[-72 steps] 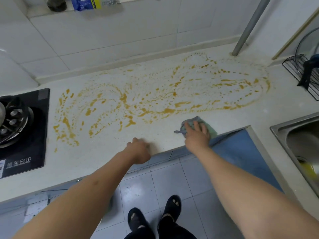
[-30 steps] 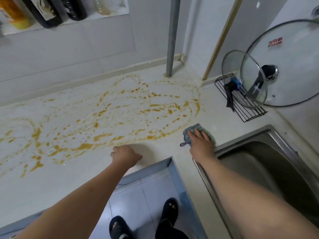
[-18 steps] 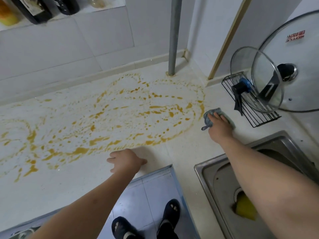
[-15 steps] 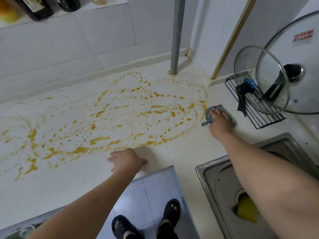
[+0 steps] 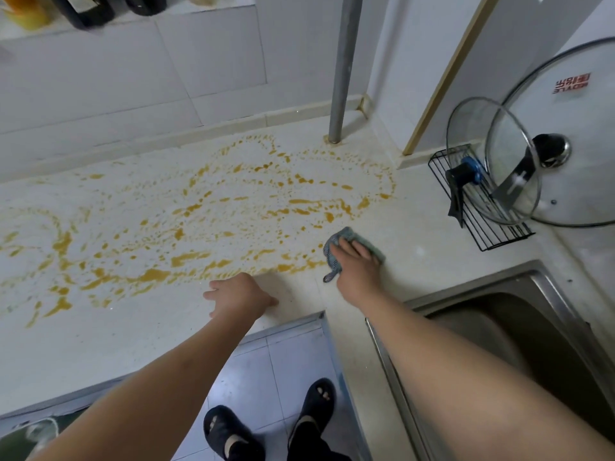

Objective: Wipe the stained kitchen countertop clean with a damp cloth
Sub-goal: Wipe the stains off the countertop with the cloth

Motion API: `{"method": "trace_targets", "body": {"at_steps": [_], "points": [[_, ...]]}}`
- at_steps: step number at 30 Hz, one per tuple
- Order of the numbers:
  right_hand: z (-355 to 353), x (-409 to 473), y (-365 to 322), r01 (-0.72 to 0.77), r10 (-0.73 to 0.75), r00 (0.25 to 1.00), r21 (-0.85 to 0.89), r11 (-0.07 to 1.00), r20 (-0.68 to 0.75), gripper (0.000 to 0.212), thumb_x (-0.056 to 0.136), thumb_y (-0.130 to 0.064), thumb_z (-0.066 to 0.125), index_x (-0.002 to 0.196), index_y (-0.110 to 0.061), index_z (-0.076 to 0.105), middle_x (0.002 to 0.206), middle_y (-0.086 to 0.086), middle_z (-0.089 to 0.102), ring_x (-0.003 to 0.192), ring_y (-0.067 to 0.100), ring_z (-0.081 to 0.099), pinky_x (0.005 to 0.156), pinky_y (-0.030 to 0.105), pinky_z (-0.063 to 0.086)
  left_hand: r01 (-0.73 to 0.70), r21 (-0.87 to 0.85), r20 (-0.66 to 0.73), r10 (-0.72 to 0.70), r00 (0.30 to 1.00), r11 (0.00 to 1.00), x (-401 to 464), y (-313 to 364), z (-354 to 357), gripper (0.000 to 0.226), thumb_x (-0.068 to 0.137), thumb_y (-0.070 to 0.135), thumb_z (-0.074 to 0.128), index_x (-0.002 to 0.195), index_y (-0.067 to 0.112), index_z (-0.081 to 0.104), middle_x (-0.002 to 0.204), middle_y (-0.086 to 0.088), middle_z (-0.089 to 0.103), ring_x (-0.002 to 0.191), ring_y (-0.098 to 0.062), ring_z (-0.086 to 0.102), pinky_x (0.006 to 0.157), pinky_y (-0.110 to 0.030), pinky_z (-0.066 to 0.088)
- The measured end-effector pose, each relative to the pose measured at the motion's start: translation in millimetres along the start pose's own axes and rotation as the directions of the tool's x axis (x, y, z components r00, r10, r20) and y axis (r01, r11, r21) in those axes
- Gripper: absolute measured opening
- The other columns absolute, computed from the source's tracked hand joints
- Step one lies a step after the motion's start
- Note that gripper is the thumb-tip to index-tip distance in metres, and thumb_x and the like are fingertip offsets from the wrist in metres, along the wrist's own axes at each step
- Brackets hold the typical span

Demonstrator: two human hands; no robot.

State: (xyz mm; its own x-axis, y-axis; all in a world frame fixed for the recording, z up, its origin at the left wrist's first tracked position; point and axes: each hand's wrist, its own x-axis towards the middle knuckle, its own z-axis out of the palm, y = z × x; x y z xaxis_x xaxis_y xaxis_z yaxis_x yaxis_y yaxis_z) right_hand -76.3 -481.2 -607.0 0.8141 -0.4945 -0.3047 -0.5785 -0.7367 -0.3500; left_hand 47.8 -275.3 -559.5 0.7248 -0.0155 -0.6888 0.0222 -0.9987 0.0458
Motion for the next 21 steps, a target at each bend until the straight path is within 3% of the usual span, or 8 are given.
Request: {"method": "trace_targets", "body": {"at_steps": [3, 5, 7, 10, 13, 15, 18, 21], "points": [[9, -16, -14, 0.146, -0.146, 0.989, -0.02, 0.989, 0.018, 0.073, 0.09, -0.017, 0.07, 0.156, -0.027, 0.039, 0.166, -0.005, 0.029, 0.151, 0.024, 0.024, 0.121, 0.038, 0.023, -0.027, 0.044, 0.013, 0.026, 1.0, 0.999, -1, -3, 0, 0.075, 0.074, 0.058, 0.086, 0.119, 0.003, 0.063, 0.158, -0.041, 0.017, 0.144, -0.056, 0.02, 0.106, -0.061, 0.043], [7, -21, -12, 0.243, -0.241, 0.969, -0.046, 0.969, 0.053, 0.069, 0.086, -0.009, 0.072, 0.15, -0.021, 0.05, 0.162, 0.001, 0.039, 0.146, 0.029, 0.034, 0.118, 0.035, 0.029, -0.056, 0.14, 0.014, 0.055, 0.998, 0.989, -2, -6, -3, 0.07, 0.077, 0.066, 0.078, 0.112, 0.006, 0.065, 0.152, -0.039, 0.033, 0.142, -0.052, 0.028, 0.11, -0.058, 0.038], [-3, -22, -3, 0.25, -0.255, 0.964, 0.069, 0.966, 0.072, 0.067, 0.083, 0.005, 0.066, 0.146, -0.018, 0.056, 0.156, 0.006, 0.047, 0.141, 0.03, 0.042, 0.113, 0.033, 0.036, -0.111, 0.178, 0.031, 0.107, 0.994, 0.978, -3, -12, -9, 0.06, 0.079, 0.067, 0.074, 0.097, 0.011, 0.063, 0.135, -0.028, 0.055, 0.134, -0.042, 0.042, 0.108, -0.052, 0.042], [-26, -16, 9, 0.046, -0.025, 0.998, 0.368, 0.929, -0.064, 0.078, 0.085, 0.011, 0.058, 0.151, -0.029, 0.047, 0.153, 0.002, 0.049, 0.133, 0.025, 0.051, 0.099, 0.027, 0.044, -0.211, 0.139, 0.061, 0.204, 0.977, 0.968, -1, -31, -24, 0.049, 0.078, 0.059, 0.078, 0.088, 0.015, 0.059, 0.104, -0.01, 0.065, 0.095, -0.024, 0.063, 0.073, -0.032, 0.053], [-45, 0, 14, -0.099, 0.198, 0.943, 0.344, 0.934, -0.267, 0.082, 0.086, 0.004, 0.061, 0.157, -0.025, 0.03, 0.152, 0.007, 0.046, 0.125, 0.03, 0.054, 0.095, 0.036, 0.049, -0.225, 0.085, -0.009, 0.226, 0.974, 0.971, -2, -52, -27, 0.04, 0.082, 0.048, 0.079, 0.089, 0.014, 0.06, 0.091, -0.005, 0.065, 0.077, -0.018, 0.062, 0.057, -0.028, 0.044], [-47, 12, 15, -0.173, 0.247, 0.932, 0.274, 0.946, -0.266, 0.065, 0.089, 0.001, 0.061, 0.149, -0.014, 0.041, 0.141, 0.014, 0.054, 0.121, 0.036, 0.058, 0.093, 0.04, 0.05, -0.154, 0.07, -0.074, 0.159, 0.984, 0.986, -2, -67, -24, 0.043, 0.083, 0.047, 0.076, 0.101, 0.011, 0.064, 0.106, -0.01, 0.063, 0.09, -0.025, 0.062, 0.069, -0.032, 0.051], [-38, 21, 5, -0.281, 0.309, 0.939, 0.187, 0.941, -0.147, 0.039, 0.096, -0.004, 0.051, 0.133, -0.014, 0.057, 0.128, 0.013, 0.065, 0.109, 0.032, 0.061, 0.087, 0.035, 0.05, 0.043, 0.052, -0.045, -0.041, 0.998, 0.998, 2, -84, -18, 0.083, 0.082, 0.059, 0.076, 0.142, 0.006, 0.051, 0.147, -0.023, 0.041, 0.129, -0.044, 0.046, 0.107, -0.053, 0.045], [-20, 20, -20, -0.235, 0.241, 0.951, 0.05, 0.971, -0.192, 0.043, 0.091, -0.003, 0.059, 0.134, -0.008, 0.057, 0.137, 0.014, 0.059, 0.127, 0.033, 0.052, 0.1, 0.036, 0.045, 0.085, 0.065, -0.018, -0.084, 0.996, 0.994, 5, -91, -10, 0.107, 0.084, 0.064, 0.074, 0.155, -0.002, 0.029, 0.16, -0.03, 0.023, 0.141, -0.05, 0.034, 0.113, -0.056, 0.04]]}}
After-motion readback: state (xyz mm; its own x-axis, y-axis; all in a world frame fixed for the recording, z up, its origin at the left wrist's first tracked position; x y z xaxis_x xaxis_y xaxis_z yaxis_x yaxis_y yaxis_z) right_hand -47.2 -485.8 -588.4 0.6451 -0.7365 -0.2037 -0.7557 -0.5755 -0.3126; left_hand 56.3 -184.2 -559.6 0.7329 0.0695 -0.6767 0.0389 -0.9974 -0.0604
